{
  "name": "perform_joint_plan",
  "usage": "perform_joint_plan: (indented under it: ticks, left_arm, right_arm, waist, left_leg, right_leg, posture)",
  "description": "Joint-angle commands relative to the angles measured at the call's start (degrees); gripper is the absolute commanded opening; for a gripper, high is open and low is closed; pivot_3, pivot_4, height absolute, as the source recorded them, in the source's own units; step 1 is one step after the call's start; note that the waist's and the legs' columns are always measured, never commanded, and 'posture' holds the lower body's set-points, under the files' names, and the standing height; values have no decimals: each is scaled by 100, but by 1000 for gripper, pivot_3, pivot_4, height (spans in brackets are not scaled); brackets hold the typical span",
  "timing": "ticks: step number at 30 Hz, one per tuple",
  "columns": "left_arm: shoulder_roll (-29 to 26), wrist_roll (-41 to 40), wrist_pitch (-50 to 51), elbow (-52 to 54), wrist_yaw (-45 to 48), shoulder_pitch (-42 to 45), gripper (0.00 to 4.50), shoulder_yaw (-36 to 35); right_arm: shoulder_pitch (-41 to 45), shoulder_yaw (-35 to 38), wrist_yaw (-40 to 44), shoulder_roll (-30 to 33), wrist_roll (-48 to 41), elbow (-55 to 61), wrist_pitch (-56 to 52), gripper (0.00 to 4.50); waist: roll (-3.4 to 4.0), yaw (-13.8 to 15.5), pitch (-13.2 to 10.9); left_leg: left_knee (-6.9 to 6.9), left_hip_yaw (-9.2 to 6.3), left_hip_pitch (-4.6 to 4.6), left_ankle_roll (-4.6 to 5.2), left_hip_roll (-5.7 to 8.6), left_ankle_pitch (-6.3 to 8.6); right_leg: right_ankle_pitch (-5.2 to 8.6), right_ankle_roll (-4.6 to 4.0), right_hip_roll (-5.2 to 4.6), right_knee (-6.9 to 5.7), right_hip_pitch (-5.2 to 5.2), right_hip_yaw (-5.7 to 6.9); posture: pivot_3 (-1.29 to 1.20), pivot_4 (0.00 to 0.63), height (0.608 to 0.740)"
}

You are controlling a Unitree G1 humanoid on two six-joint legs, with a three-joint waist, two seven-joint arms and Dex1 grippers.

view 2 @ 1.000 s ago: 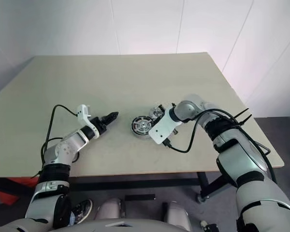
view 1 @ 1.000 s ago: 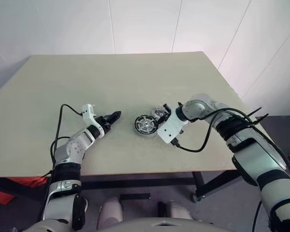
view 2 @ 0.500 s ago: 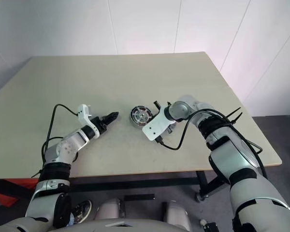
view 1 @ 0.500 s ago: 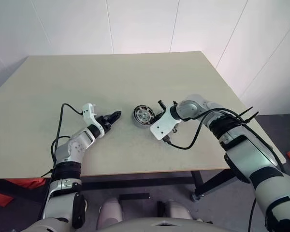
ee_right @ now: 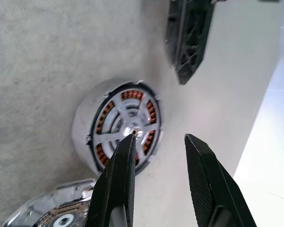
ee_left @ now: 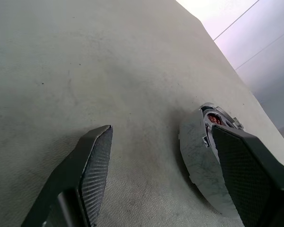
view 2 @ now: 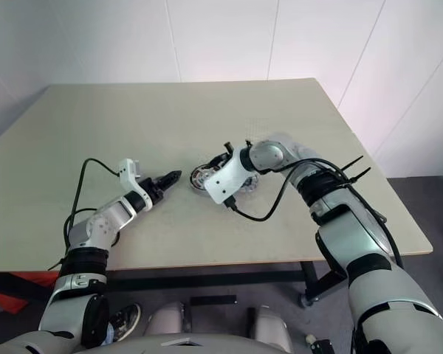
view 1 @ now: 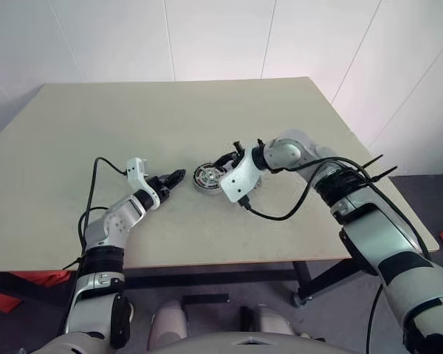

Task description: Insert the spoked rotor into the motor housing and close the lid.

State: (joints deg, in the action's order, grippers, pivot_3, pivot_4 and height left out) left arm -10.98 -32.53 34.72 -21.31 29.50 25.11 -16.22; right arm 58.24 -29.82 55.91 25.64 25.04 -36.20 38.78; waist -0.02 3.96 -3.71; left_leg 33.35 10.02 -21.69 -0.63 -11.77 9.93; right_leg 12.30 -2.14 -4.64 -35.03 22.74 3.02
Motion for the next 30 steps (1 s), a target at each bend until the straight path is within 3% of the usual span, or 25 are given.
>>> perform_joint_plan:
  ticks: [1,4,5,9,12,14,16,20,24,30]
  left_arm:
    - [-42,29,-70,8,29,155,3544,36]
    - [-16,21,-66,19,32,141,3544,59]
    - [-5,21,-73,1,41,135,3544,67]
    - [16,35,-56,-70,89,130,3544,117]
    - [15,78,5,-170,143,150,3544,215]
    - [-4,124,53,-251,209,168,3544,308]
    - [-25,155,78,-309,254,199,3544,367]
    - [-109,228,119,-420,337,326,3544,434]
    - [-219,295,209,-449,422,395,3544,502]
    - [-445,327,369,-370,471,435,3544,556]
  right_arm:
    - [-176,700,125,65,-790,791,-1184,1857]
    - [-673,1474,-132,-165,-1520,1495,-3134,1857]
    - [-838,1998,-451,-416,-2001,1953,-4448,1857]
    - [-1418,3424,-1330,-954,-3187,3643,-7934,1857]
    - [-1742,5207,-2057,-1601,-4049,4884,-10891,1857]
    - [-1855,6440,-2333,-2215,-4148,5547,-12592,1857]
    - [-2175,7078,-2732,-2701,-4330,5934,-13104,1857]
    - [-2967,7438,-3500,-3341,-4564,6539,-13128,1857]
    - [-3030,7817,-4235,-3817,-4941,6585,-13128,1857]
    - [-3091,7829,-4900,-4103,-5354,6344,-13128,1857]
  waist:
    - [-1,5,0]
    - [-3,19,0]
    - [-3,24,-1]
    - [0,83,-2]
    - [1,191,-1]
    - [4,225,1]
    - [9,267,7]
    - [25,325,14]
    - [56,331,18]
    - [61,329,22]
  left_leg:
    - [0,-1,0,0,0,0]
    - [1,-2,3,0,1,0]
    - [-1,-2,6,0,1,0]
    - [-5,-3,19,-5,0,-3]
    - [-18,-2,37,-11,-1,-6]
    - [-31,-1,59,-16,1,-8]
    - [-40,-1,67,-25,2,-14]
    - [-92,0,89,-92,10,-54]
    - [-129,-3,94,-133,18,-80]
    - [-162,-4,113,-140,22,-84]
  right_leg:
    - [0,0,0,0,-1,0]
    - [0,0,0,0,-8,0]
    - [0,0,1,3,-14,1]
    - [0,0,1,-1,-18,-1]
    - [0,1,3,4,-30,-1]
    - [1,2,2,10,-46,-2]
    - [2,3,2,12,-49,-3]
    - [27,50,1,18,-39,-12]
    - [28,56,1,17,-24,-15]
    - [33,64,2,28,-33,-15]
  posture:
    - [0,0,740]
    - [0,0,740]
    - [0,0,740]
    - [0,0,740]
    - [0,0,740]
    - [0,0,740]
    - [0,0,740]
    - [0,0,740]
    - [0,0,740]
    - [0,0,740]
